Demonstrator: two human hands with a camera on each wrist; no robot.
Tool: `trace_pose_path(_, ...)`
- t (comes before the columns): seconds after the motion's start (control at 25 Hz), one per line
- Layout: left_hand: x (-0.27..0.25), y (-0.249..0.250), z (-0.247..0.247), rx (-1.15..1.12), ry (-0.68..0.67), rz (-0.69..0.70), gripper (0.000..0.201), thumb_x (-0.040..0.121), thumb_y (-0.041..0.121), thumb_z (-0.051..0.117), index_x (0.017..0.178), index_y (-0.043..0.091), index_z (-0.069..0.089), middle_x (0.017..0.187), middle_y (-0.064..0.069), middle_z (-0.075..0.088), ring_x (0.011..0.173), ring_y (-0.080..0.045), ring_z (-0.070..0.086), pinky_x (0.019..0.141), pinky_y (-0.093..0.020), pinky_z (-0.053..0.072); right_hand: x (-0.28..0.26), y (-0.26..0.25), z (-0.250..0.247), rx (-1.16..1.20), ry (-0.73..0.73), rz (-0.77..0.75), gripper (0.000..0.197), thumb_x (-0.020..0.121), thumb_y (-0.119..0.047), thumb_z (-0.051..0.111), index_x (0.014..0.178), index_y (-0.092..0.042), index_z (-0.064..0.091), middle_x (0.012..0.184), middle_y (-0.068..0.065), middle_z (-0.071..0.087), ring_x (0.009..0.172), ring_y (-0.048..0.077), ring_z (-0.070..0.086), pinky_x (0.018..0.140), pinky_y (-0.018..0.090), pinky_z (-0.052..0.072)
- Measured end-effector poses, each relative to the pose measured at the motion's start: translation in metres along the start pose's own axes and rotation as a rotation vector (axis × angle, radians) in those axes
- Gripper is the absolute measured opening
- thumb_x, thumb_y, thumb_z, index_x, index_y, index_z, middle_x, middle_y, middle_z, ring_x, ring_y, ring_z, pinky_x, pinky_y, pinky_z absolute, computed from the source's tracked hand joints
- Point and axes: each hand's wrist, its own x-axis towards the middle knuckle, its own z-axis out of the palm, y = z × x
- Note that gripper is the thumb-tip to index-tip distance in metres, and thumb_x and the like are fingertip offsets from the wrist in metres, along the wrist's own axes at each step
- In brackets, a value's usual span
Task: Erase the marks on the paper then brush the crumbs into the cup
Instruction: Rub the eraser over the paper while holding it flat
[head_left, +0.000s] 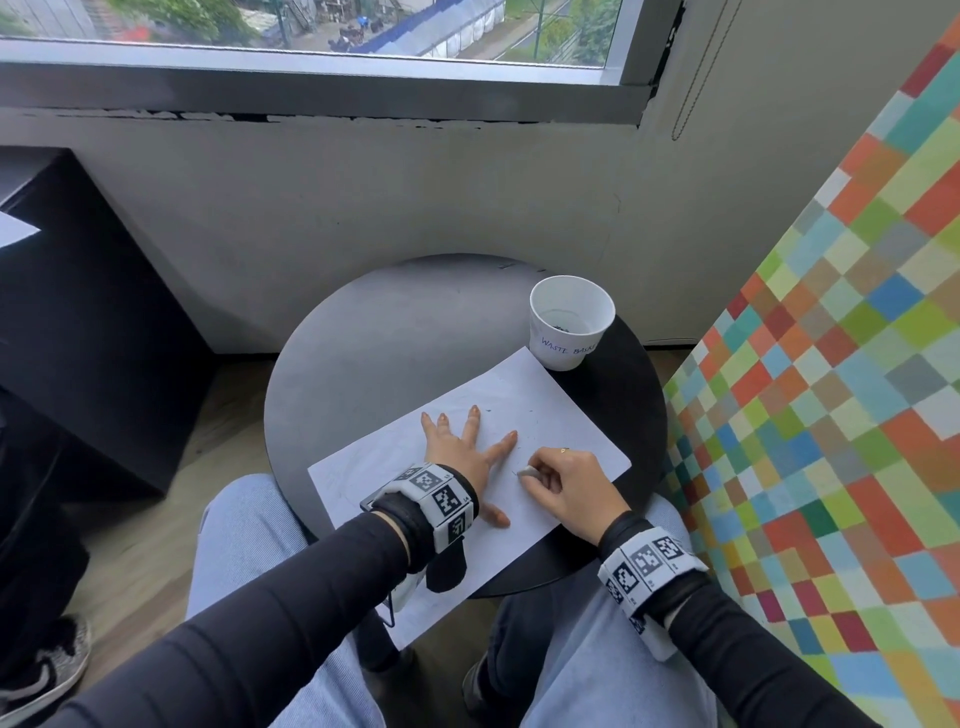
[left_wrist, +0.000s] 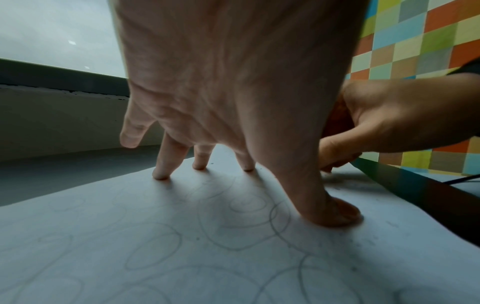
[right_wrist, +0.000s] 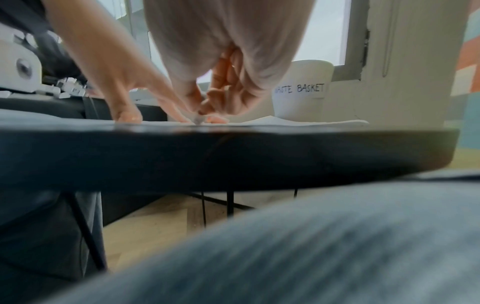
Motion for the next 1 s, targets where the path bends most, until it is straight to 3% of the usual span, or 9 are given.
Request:
trace_pose_path(0.08, 0.0, 0.0, 0.0, 0.004, 0.003, 0.001, 0.113, 0.075, 0.082, 0.054, 0.152, 0.044, -0.019, 0.162, -0.016, -0.02, 0.146, -0.053, 0.002, 0.113, -0.069, -0.002, -0.001, -0.003, 0.003, 0.01, -0.036, -0.027, 0.018, 0.088, -0.022, 0.065, 0.075, -0.01, 0.06, 0.06, -0.004, 0.052, 0.054, 0.003, 0.044, 0.059, 0.011, 0.035)
trace_pose_path(0.24, 0.001, -0.001, 0.0, -0.006, 0.008, 0.005, 0.113, 0.074, 0.082, 0.055, 0.153, 0.044, -0.017, 0.162, -0.017, -0.019, 0.145, -0.054, 0.003, 0.113, -0.069, -0.002, 0.001, 0.005, -0.006, -0.011, 0.034, 0.027, 0.019, 0.086, -0.02, 0.065, 0.071, -0.01, 0.059, 0.058, -0.001, 0.055, 0.054, 0.005, 0.044, 0.059, 0.015, 0.034)
trace_pose_path(0.4, 0.003, -0.001, 0.002, -0.004, 0.014, 0.002, 0.113, 0.073, 0.084, 0.054, 0.152, 0.045, -0.017, 0.162, -0.016, -0.02, 0.146, -0.054, 0.002, 0.112, -0.07, -0.002, 0.0, -0.002, 0.001, 0.019, -0.039, -0.029, 0.018, 0.087, -0.024, 0.067, 0.076, -0.01, 0.063, 0.06, -0.001, 0.056, 0.055, 0.005, 0.046, 0.059, 0.012, 0.036)
trace_pose_path(0.52, 0.003, -0.001, 0.003, -0.005, 0.013, 0.0, 0.113, 0.073, 0.084, 0.054, 0.151, 0.046, -0.018, 0.162, -0.016, -0.02, 0.146, -0.053, 0.002, 0.113, -0.07, -0.002, 0.001, 0.007, -0.008, -0.006, 0.033, 0.008, 0.017, 0.086, -0.022, 0.066, 0.073, -0.011, 0.061, 0.058, -0.002, 0.055, 0.054, 0.006, 0.045, 0.059, 0.015, 0.036)
trace_pose_path(0.68, 0.003, 0.0, 0.001, 0.006, 0.0, 0.0, 0.113, 0.073, 0.084, 0.053, 0.151, 0.045, -0.019, 0.162, -0.016, -0.021, 0.146, -0.053, 0.002, 0.113, -0.069, -0.001, -0.001, -0.004, -0.002, 0.016, -0.065, -0.046, 0.013, 0.086, -0.021, 0.067, 0.08, -0.01, 0.065, 0.064, -0.002, 0.058, 0.057, 0.008, 0.049, 0.06, 0.012, 0.038)
trace_pose_path(0.84, 0.002, 0.0, 0.0, 0.006, -0.005, 0.0, 0.113, 0.074, 0.083, 0.053, 0.151, 0.045, -0.02, 0.162, -0.016, -0.021, 0.146, -0.053, 0.002, 0.112, -0.069, -0.001, 0.0, 0.004, -0.008, -0.008, 0.032, -0.002, 0.016, 0.085, -0.018, 0.067, 0.073, -0.008, 0.061, 0.058, -0.005, 0.052, 0.054, 0.006, 0.046, 0.058, 0.012, 0.033)
trace_pose_path(1.0, 0.002, 0.0, 0.0, 0.008, -0.01, -0.005, 0.113, 0.074, 0.084, 0.052, 0.151, 0.045, -0.02, 0.161, -0.016, -0.022, 0.146, -0.054, 0.002, 0.112, -0.069, -0.002, 0.002, -0.007, 0.001, -0.007, -0.056, -0.057, 0.014, 0.087, -0.02, 0.066, 0.08, -0.008, 0.064, 0.064, -0.003, 0.056, 0.057, 0.006, 0.046, 0.06, 0.01, 0.036)
